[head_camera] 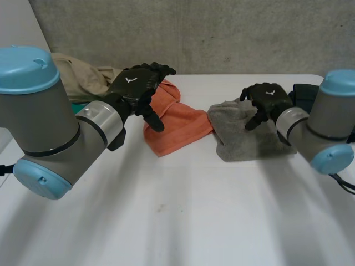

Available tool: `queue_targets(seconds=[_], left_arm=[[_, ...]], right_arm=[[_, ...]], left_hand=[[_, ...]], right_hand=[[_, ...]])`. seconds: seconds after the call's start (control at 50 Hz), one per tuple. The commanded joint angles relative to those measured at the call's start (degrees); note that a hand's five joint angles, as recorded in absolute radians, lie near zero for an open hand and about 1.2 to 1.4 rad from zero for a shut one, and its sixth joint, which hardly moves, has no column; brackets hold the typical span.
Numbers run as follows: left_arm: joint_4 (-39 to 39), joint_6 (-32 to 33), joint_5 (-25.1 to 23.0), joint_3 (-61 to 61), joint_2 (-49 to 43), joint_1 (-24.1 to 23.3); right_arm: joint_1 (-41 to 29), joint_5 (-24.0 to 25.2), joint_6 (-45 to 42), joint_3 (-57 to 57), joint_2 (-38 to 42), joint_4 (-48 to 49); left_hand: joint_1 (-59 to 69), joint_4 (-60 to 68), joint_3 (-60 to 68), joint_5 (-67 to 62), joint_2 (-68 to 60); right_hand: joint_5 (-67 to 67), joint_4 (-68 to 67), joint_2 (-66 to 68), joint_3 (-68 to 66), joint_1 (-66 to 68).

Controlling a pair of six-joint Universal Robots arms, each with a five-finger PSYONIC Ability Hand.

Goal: Fold the laundry.

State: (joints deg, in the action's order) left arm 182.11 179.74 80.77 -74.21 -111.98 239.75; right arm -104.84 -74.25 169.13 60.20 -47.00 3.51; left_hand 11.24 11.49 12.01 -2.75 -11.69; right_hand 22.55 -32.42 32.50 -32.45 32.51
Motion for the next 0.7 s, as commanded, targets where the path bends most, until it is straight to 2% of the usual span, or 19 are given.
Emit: queue_targets(seconds=[0.02, 0.18, 0.28, 0.38, 0.42, 0.46, 0.48, 0.5, 0.62, 0.7], left_arm=[[-0.4, -0.3, 0.0, -0.1, 0.4, -0.2], [-0.4, -0.3, 0.1, -0.3, 0.8, -0.2], [-0.3, -0.2, 0.1, -0.3, 0.8, 0.0], [-0.3, -0.1, 0.2, -0.3, 0.8, 0.2], [-0.4, 0.0, 0.3, -0.3, 0.8, 0.4], [-0.3, -0.1, 0.3, -0.3, 0.7, 0.5], [-0.1, 0.0, 0.3, -0.4, 0.5, 0.7], [-0.1, 0.0, 0.4, -0.4, 0.4, 0.7], [0.2, 0.1, 0.5, 0.2, -1.2, 1.6], [1.2, 0.2, 0.9, 2.0, -3.9, 3.3]], right_arm=[[2.1, 0.6, 5.8, -16.4, 7.0, -14.4], [3.1, 3.2, 7.4, -34.9, 17.3, -27.7], [2.8, 3.6, 7.6, -41.8, 22.2, -30.6], [1.6, 4.0, 7.7, -43.3, 25.4, -31.3], [0.8, 3.9, 7.4, -43.1, 26.3, -31.5], [0.4, 3.7, 7.2, -43.1, 26.3, -31.5], [0.2, 3.5, 6.4, -43.5, 25.4, -31.7], [-0.1, 3.2, 5.8, -43.7, 24.6, -31.8], [-1.9, 2.1, 2.4, -39.9, 11.9, -31.6], [-3.7, 3.8, 1.0, -29.6, -1.6, -29.7]], left_hand=[[-1.2, -1.5, -2.0, 2.8, 1.7], [-1.2, -1.5, -2.0, 2.8, 1.7], [-1.2, -1.5, -2.0, 2.8, 1.7], [-1.2, -1.5, -2.0, 2.8, 1.7], [-1.2, -1.5, -2.0, 2.8, 1.7], [-1.2, -1.5, -2.0, 2.8, 1.7], [-1.2, -1.5, -2.0, 2.8, 1.7], [-1.2, -1.5, -2.0, 2.8, 1.7], [-1.2, -1.5, -2.0, 2.8, 1.7], [-1.2, -1.5, -2.0, 2.8, 1.7]], right_hand=[[4.7, -4.8, 4.7, -4.8, 4.7], [0.7, -0.8, 0.7, -0.8, 0.7], [-1.0, 0.9, -1.0, 0.9, -1.0], [-0.7, 0.6, -0.6, 0.6, -0.6], [1.5, -1.6, 1.5, -1.6, 1.5], [13.5, -13.7, 13.6, -13.6, 13.6], [43.1, -43.2, 43.1, -43.2, 43.1], [47.4, -47.5, 47.5, -47.5, 47.4], [47.4, -47.6, 47.5, -47.5, 47.5], [47.4, -47.6, 47.5, -47.5, 47.5]])
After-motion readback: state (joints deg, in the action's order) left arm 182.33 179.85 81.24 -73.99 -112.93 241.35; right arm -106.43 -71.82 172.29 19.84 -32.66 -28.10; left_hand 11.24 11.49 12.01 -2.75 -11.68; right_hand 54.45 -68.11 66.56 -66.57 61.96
